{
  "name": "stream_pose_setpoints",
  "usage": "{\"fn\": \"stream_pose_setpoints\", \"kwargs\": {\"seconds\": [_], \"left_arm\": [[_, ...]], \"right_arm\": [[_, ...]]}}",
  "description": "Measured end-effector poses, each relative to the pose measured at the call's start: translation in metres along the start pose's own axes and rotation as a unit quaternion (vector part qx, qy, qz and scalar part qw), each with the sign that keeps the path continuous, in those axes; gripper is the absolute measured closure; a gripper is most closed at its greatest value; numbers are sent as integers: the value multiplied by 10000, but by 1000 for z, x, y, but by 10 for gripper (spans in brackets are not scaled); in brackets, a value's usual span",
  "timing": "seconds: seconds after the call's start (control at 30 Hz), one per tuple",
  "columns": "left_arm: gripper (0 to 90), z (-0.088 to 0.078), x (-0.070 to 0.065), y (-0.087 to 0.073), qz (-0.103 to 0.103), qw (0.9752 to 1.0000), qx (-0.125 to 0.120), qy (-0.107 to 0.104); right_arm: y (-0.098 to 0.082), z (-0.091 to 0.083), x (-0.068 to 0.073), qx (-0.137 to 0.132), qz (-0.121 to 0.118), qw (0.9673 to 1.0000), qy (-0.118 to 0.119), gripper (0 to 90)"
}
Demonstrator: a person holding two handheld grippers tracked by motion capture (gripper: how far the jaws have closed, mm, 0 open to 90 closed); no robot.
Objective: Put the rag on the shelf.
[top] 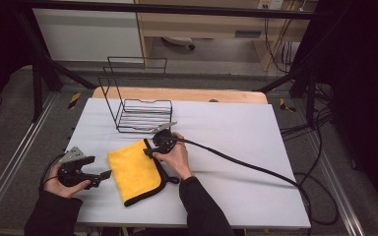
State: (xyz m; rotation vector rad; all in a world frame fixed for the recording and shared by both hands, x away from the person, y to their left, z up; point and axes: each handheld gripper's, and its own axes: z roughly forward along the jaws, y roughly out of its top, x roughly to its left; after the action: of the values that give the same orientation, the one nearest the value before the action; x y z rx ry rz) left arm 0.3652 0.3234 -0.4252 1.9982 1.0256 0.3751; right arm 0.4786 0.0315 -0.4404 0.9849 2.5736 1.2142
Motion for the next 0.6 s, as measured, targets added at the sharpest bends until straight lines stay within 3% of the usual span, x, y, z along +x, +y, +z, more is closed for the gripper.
{"fn": "stream_pose_setpoints", "kwargs": {"seconds": [0.1, 0.17, 0.33, 0.43, 0.6], "left_arm": [[77, -1, 1, 0, 13, 10000, 4, -4], [77, -1, 1, 0, 6, 10000, -3, 0], [77, 0, 0, 0, -3, 10000, -1, 2], [77, 1, 0, 0, 12, 10000, 10, -6], [77, 1, 0, -1, -17, 10000, 12, -9]], "right_arm": [[1, 10, -2, 148, -48, 9999, 43, 510], [1, 12, -1, 197, 4, 9997, 161, 599], [2, 13, 2, 390, 464, 9977, 297, 764], [3, 12, 1, 461, 631, 9964, 332, 802], [1, 5, 3, 317, 656, 9972, 158, 819]]}}
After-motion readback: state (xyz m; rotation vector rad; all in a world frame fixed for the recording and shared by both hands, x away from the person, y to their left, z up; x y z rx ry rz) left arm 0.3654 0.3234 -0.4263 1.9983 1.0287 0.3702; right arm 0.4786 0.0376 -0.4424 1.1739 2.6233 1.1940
